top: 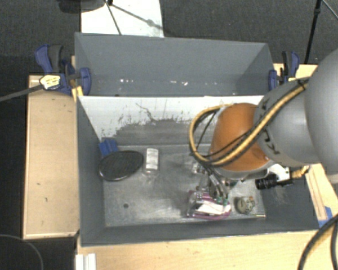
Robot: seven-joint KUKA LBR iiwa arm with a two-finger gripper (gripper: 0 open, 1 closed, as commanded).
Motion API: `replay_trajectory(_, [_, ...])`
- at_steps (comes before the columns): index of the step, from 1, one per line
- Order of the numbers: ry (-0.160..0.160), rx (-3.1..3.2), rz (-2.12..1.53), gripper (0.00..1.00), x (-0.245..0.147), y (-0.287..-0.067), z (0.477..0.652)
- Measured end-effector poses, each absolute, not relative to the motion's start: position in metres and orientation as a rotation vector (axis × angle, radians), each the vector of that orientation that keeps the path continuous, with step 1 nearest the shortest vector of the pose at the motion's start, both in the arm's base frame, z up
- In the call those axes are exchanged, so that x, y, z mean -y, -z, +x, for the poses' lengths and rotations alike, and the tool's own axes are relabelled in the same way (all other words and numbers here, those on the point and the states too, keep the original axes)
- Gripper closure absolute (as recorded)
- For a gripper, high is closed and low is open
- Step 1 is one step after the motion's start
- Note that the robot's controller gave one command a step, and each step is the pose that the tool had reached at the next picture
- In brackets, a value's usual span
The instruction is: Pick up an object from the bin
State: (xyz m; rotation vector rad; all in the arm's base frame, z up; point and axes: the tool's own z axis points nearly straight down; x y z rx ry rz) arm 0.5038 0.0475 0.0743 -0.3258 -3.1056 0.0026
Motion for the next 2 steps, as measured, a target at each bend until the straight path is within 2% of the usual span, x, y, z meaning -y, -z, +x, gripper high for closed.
replay_trajectory(2, [0.003,3.129,-0.324,1.0,-0.048,-0.146,0.505])
